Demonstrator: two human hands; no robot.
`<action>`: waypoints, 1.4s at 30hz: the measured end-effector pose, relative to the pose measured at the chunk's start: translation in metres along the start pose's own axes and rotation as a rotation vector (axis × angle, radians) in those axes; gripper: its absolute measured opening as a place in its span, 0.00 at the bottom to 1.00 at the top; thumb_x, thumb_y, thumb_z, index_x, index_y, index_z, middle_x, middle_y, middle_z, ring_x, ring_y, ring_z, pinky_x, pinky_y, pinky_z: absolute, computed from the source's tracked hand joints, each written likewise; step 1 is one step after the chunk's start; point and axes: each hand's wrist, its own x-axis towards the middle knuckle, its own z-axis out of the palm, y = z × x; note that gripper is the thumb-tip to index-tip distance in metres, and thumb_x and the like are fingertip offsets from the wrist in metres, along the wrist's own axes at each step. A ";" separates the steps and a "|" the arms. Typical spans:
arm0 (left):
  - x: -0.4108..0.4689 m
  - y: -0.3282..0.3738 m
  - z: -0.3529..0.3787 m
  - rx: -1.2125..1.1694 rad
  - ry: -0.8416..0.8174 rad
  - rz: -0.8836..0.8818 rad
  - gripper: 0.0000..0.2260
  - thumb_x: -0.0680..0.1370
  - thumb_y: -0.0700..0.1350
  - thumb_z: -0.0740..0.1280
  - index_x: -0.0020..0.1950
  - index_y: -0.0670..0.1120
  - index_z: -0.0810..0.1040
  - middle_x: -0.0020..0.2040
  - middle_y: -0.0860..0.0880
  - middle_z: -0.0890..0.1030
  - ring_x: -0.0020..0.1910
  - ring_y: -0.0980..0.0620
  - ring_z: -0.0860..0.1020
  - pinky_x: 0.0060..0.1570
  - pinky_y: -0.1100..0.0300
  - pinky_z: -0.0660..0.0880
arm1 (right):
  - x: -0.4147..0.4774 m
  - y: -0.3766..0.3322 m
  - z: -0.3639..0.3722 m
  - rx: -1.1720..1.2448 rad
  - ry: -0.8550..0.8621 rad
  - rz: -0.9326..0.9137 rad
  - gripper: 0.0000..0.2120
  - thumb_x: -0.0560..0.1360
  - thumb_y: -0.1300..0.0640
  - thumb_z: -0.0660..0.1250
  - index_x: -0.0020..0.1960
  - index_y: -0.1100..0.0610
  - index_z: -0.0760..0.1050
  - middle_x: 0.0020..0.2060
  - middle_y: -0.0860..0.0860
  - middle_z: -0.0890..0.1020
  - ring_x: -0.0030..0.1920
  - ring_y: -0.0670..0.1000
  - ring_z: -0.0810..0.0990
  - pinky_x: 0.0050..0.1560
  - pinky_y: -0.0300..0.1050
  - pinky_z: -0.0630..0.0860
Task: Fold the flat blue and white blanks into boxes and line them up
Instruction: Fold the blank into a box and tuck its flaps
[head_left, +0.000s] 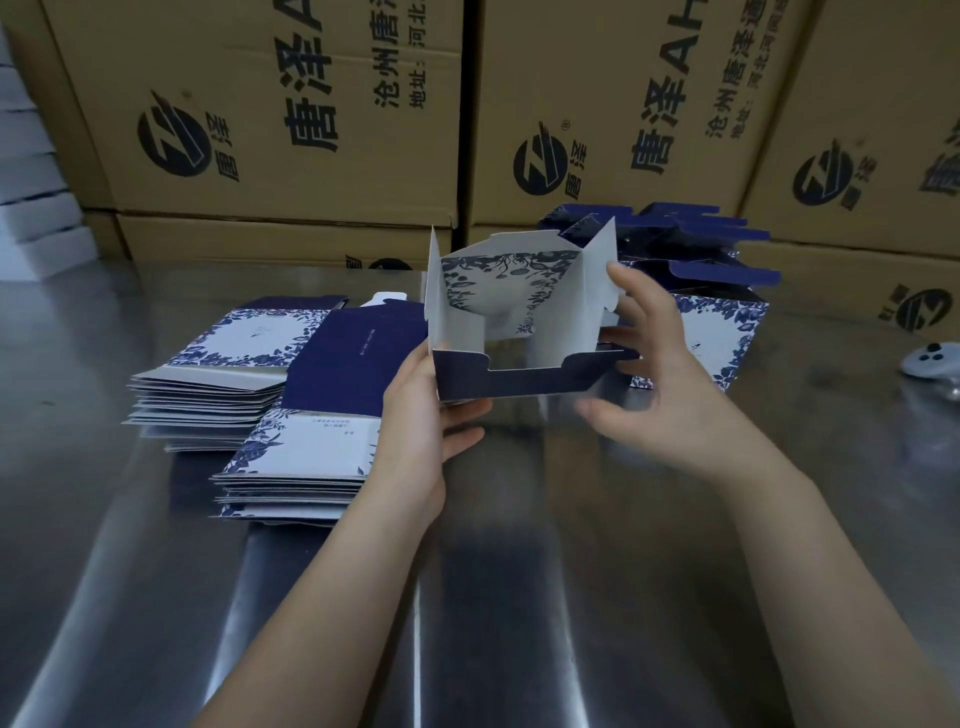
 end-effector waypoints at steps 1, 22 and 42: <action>0.000 0.000 0.000 -0.011 -0.007 -0.005 0.13 0.81 0.49 0.58 0.45 0.56 0.81 0.37 0.57 0.85 0.41 0.52 0.86 0.55 0.46 0.79 | 0.001 0.000 -0.001 0.029 0.025 0.002 0.42 0.67 0.46 0.71 0.73 0.31 0.51 0.68 0.29 0.64 0.71 0.43 0.66 0.65 0.57 0.69; -0.019 0.003 0.014 -0.064 -0.148 -0.118 0.18 0.80 0.57 0.60 0.71 0.61 0.72 0.68 0.55 0.77 0.67 0.49 0.73 0.65 0.36 0.67 | 0.007 -0.012 0.038 -0.519 0.511 -0.005 0.21 0.81 0.50 0.58 0.73 0.54 0.65 0.64 0.51 0.77 0.57 0.54 0.78 0.55 0.55 0.74; -0.021 -0.002 0.020 -0.249 -0.222 -0.135 0.18 0.80 0.60 0.60 0.70 0.62 0.72 0.67 0.56 0.78 0.66 0.48 0.73 0.65 0.36 0.62 | 0.012 -0.006 0.050 0.391 0.683 0.254 0.14 0.75 0.55 0.71 0.36 0.38 0.82 0.37 0.40 0.85 0.40 0.40 0.82 0.48 0.43 0.80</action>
